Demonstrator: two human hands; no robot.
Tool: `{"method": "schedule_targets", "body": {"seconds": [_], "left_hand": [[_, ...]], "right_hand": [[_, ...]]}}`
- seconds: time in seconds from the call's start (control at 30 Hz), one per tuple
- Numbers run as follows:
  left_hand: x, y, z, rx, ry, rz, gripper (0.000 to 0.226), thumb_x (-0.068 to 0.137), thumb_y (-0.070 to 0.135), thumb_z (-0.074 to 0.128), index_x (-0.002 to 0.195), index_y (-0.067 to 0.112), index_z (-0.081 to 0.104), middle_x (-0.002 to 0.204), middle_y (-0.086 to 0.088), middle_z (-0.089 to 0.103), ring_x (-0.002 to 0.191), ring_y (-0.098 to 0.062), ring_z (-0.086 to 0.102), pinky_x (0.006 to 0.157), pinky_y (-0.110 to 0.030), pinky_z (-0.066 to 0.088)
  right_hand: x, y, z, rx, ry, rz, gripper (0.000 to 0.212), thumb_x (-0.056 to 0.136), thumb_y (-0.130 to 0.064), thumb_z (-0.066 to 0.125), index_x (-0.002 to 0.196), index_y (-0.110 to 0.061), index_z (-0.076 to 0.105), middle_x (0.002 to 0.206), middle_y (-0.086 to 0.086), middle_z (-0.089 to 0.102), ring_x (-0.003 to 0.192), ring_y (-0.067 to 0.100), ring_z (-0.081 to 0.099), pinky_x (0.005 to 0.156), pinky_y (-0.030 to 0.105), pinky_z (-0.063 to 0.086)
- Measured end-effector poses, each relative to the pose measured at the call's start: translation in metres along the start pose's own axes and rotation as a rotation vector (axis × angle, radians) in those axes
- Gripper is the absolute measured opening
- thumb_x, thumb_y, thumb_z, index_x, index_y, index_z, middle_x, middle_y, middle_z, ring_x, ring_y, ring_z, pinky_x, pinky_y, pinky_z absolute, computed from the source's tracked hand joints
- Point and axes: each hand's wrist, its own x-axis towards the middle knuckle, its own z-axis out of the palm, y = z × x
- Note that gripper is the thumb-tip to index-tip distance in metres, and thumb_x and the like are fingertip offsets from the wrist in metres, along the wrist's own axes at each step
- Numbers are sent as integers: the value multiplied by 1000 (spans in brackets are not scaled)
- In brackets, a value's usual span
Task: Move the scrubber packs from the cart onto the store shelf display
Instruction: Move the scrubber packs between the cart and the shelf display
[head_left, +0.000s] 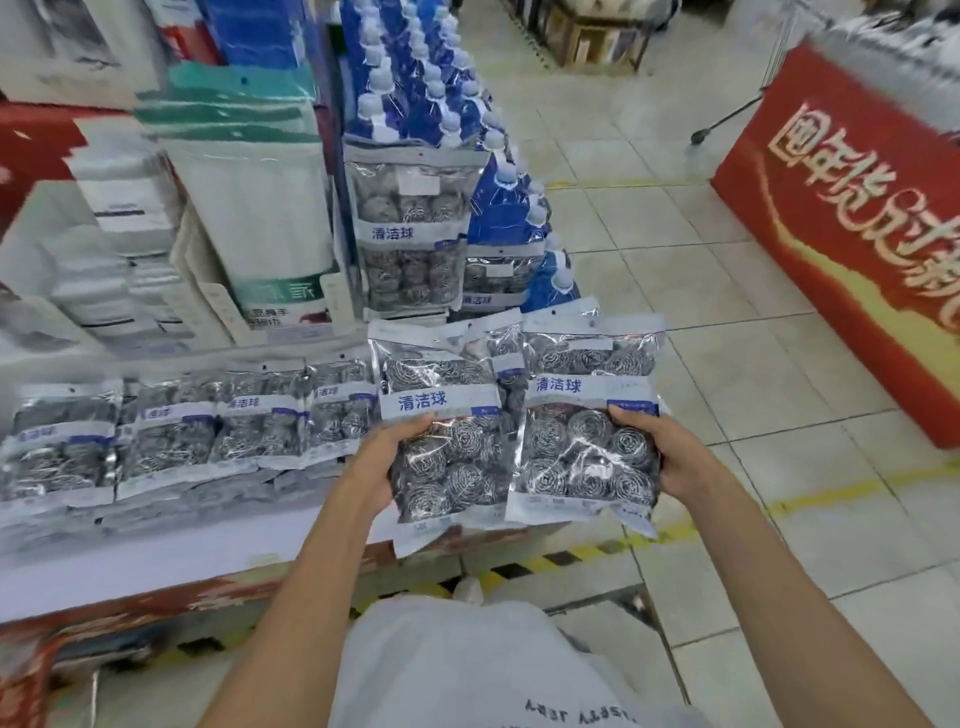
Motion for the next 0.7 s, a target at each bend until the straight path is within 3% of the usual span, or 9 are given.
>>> {"method": "schedule_targets", "body": {"seconds": [0.07, 0.17, 0.3, 0.43, 0.5, 0.57, 0.6, 0.63, 0.7], "left_hand": [[18, 6, 12, 27, 0, -27, 51, 72, 43, 86, 116, 17, 77, 124, -7, 70, 100, -21, 62, 111, -50, 41], [53, 9, 24, 19, 10, -73, 70, 53, 56, 97, 112, 23, 79, 132, -9, 68, 122, -33, 61, 111, -58, 44], [74, 24, 49, 52, 55, -101, 58, 74, 54, 87, 120, 23, 70, 135, -5, 58, 122, -29, 53, 112, -47, 34], [95, 35, 74, 89, 68, -77, 67, 82, 52, 77, 140, 25, 57, 163, -6, 32, 151, -32, 25, 122, -57, 20], [105, 41, 83, 53, 76, -125, 66, 78, 50, 82, 135, 24, 61, 155, -9, 43, 142, -34, 42, 116, -55, 35], [111, 47, 90, 12, 75, -171, 54, 81, 41, 83, 124, 13, 66, 118, -14, 70, 95, -27, 73, 82, -39, 60], [114, 48, 93, -5, 73, -163, 45, 87, 33, 79, 121, 7, 66, 97, -11, 74, 73, -23, 73, 63, -31, 60], [119, 45, 94, -22, 102, -164, 42, 90, 28, 76, 122, 3, 65, 85, -9, 74, 63, -23, 71, 55, -29, 58], [125, 44, 97, -32, 181, -157, 63, 84, 32, 81, 135, 4, 58, 96, -10, 74, 75, -25, 71, 62, -34, 59]], "right_hand": [[23, -17, -10, -37, 16, 22, 43, 88, -17, 77, 127, -2, 67, 107, 17, 77, 82, 29, 76, 65, 38, 63], [52, -41, -19, -83, 22, 67, 39, 88, -17, 78, 123, -2, 69, 98, 15, 78, 75, 28, 76, 64, 39, 63], [90, -71, -25, -120, -24, 103, 17, 93, -11, 72, 110, -8, 68, 85, 12, 79, 66, 24, 76, 54, 35, 61], [126, -94, -30, -197, -88, 149, 15, 94, -10, 70, 109, -7, 67, 89, 14, 78, 68, 26, 75, 58, 40, 64], [145, -102, -34, -235, -97, 171, 18, 93, -11, 71, 110, -6, 67, 94, 16, 77, 73, 28, 74, 65, 44, 65], [163, -107, -37, -263, -114, 192, 24, 92, -13, 73, 114, -5, 68, 101, 19, 76, 83, 32, 73, 78, 50, 63], [171, -107, -38, -282, -120, 204, 28, 91, -14, 74, 117, -4, 67, 106, 21, 76, 91, 35, 73, 87, 53, 61], [178, -106, -40, -299, -125, 216, 32, 91, -14, 75, 120, -3, 67, 108, 22, 76, 96, 37, 73, 91, 54, 59], [189, -104, -45, -334, -124, 224, 34, 90, -14, 76, 120, -2, 66, 101, 18, 78, 87, 33, 75, 83, 48, 63]]}}
